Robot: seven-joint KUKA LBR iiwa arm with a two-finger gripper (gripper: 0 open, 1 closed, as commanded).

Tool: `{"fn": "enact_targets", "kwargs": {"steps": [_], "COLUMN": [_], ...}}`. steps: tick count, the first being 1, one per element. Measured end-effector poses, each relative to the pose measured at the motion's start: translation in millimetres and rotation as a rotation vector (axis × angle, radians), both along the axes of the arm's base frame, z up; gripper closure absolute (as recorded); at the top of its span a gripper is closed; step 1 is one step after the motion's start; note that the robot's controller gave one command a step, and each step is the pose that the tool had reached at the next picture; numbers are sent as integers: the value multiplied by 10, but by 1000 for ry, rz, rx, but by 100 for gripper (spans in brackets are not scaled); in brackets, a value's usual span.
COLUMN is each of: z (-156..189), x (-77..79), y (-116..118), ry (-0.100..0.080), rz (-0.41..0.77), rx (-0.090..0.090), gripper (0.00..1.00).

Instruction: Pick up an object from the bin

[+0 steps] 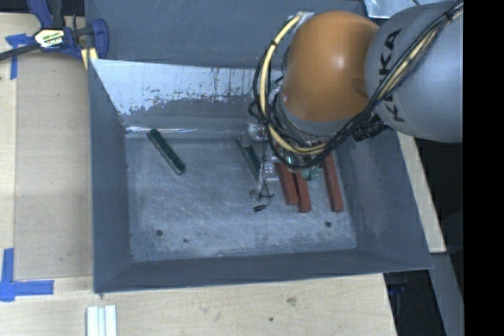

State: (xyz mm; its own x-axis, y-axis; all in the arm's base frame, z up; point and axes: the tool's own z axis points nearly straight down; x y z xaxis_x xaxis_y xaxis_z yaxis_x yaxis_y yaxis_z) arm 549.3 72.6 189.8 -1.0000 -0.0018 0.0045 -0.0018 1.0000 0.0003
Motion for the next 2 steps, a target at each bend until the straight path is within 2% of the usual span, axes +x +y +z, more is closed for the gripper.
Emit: {"fn": "enact_targets", "kwargs": {"steps": [1, 2], "z": [41, -824], "x": [18, 488], "y": [-4, 760], "ry": [-8, -6], "rz": [-2, 20], "rx": [1, 1], "gripper": [0, 0]}}
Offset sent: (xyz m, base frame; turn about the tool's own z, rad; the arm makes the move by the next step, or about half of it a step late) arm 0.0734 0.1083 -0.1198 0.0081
